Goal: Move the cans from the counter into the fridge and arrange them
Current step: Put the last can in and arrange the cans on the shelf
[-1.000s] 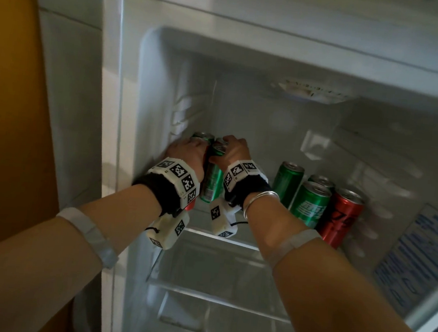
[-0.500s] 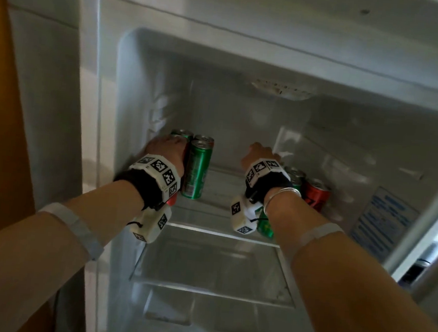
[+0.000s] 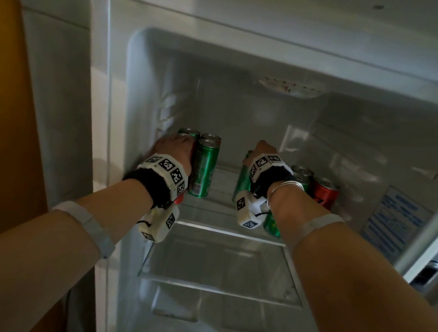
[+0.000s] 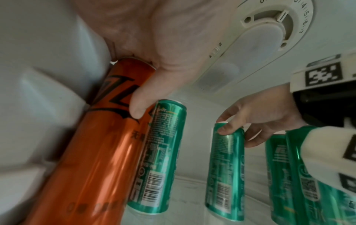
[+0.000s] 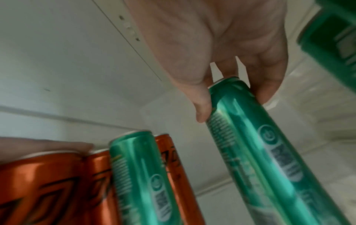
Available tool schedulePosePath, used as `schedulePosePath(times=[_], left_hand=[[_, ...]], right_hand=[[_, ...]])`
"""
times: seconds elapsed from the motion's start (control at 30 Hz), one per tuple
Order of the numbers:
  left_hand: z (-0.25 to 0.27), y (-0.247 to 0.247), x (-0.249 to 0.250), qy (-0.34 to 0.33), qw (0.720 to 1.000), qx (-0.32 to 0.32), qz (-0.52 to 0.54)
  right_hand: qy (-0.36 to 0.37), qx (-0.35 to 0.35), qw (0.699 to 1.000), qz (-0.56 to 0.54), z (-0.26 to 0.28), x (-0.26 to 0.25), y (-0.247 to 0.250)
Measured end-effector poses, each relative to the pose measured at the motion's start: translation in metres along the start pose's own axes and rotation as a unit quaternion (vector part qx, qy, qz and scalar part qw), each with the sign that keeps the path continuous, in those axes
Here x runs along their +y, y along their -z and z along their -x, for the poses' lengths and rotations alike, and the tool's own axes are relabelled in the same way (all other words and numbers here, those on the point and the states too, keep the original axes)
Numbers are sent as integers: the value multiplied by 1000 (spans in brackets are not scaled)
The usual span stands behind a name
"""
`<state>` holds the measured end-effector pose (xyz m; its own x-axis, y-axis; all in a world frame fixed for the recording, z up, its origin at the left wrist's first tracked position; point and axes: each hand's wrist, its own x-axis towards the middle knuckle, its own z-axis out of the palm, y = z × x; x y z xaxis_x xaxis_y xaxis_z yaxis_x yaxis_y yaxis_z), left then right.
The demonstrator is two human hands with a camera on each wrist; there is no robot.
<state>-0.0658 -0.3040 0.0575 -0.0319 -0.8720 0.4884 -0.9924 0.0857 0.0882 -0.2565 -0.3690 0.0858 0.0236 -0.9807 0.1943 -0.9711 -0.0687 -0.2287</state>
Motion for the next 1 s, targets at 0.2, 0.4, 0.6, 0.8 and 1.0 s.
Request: schedulePosePath(times=[0.2,0.4,0.6,0.8,1.0], left_hand=[[-1,3,4,6,1000,-14,-15],[-5,2,2,19,999,-36,2],[-8,4,-2,21,997,-52,46],[-8,5,1,11,994,-110,-14],[-2,11,10,40,990,-136,-10]], right_hand=[[39,-32,988,-145,11,-32,-2],[96,-34,976,-192,25,-53,-8],[145,-5,974,-172,28,-72,-16],[106,-21,964,-242,40,-49,-12],[-30,94,994,-49,49,15,27]])
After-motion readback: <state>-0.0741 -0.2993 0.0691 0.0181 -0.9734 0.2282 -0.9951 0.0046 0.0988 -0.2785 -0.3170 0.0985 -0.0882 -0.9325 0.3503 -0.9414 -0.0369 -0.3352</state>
